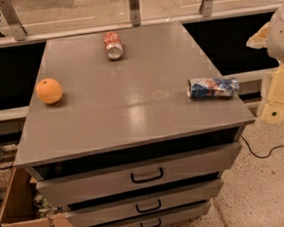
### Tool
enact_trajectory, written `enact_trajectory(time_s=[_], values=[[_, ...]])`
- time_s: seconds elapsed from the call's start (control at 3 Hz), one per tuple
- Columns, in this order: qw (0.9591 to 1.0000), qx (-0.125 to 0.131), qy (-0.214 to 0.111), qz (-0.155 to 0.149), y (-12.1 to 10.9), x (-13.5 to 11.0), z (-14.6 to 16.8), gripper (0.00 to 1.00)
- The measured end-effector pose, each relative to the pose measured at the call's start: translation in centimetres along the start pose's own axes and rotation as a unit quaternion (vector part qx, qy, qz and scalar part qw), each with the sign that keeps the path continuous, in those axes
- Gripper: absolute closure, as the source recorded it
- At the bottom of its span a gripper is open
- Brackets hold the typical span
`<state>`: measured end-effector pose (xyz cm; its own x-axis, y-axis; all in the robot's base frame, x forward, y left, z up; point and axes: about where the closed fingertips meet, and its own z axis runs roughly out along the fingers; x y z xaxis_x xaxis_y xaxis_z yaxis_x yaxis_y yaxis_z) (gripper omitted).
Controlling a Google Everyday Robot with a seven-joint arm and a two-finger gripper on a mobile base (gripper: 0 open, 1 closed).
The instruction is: Pick coke can
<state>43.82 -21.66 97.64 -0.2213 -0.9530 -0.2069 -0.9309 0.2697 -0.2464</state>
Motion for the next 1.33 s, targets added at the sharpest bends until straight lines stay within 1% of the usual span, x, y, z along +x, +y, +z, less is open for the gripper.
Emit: enact_trajectory(time_s=[0.33, 0.67, 1.0, 1.33], values=[[1.0000, 0.000, 0.000, 0.000, 0.0, 0.0, 0.0, 0.00], [0.9981, 0.021, -0.058, -0.003, -2.9, -3.5, 1.9, 0.00], [0.9907, 0.037, -0.131, 0.008, -8.3, -9.3, 4.9, 0.00], [0.9790, 0.065, -0.192, 0.022, -14.8, -17.9, 7.1, 0.00]])
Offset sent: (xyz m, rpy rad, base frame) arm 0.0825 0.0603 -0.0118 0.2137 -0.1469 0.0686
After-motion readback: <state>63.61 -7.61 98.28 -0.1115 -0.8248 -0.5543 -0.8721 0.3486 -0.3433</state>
